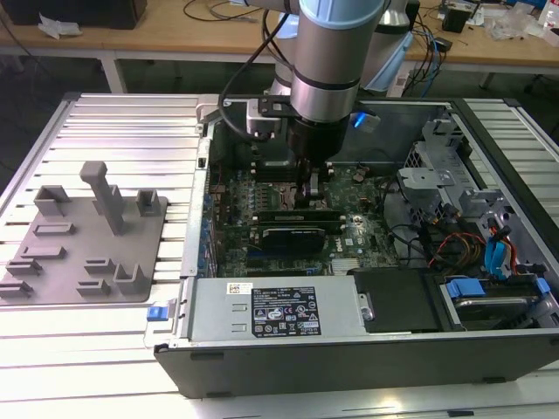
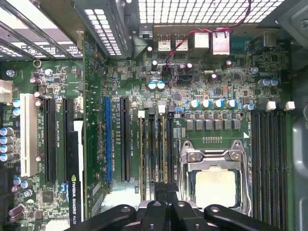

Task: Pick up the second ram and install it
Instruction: 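Insert the second ram into the second slot, then press down the second ram until it locks into place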

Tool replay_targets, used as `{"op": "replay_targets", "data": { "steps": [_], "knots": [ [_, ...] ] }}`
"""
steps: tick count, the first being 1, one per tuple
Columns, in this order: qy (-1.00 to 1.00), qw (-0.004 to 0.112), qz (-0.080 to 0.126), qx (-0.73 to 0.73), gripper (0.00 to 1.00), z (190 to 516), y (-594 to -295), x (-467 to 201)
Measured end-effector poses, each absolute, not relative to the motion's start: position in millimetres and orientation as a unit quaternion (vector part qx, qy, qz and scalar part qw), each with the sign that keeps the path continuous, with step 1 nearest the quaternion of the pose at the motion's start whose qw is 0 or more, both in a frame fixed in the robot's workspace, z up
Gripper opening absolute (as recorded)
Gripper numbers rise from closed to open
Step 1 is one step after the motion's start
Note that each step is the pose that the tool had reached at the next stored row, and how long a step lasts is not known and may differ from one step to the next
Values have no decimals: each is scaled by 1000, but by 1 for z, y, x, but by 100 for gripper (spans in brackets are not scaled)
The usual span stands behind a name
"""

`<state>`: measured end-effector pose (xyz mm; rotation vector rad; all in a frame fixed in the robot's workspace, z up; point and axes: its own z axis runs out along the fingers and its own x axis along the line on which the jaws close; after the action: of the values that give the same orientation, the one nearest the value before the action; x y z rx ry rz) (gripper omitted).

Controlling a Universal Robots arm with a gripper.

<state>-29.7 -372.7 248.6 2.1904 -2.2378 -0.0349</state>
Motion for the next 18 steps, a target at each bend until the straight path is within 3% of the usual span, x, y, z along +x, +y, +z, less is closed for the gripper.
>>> {"op": "replay_targets", "data": {
  "steps": [18],
  "knots": [
    [-715, 5, -11, 699, 8, 249, -373, -29]
  ]
}}
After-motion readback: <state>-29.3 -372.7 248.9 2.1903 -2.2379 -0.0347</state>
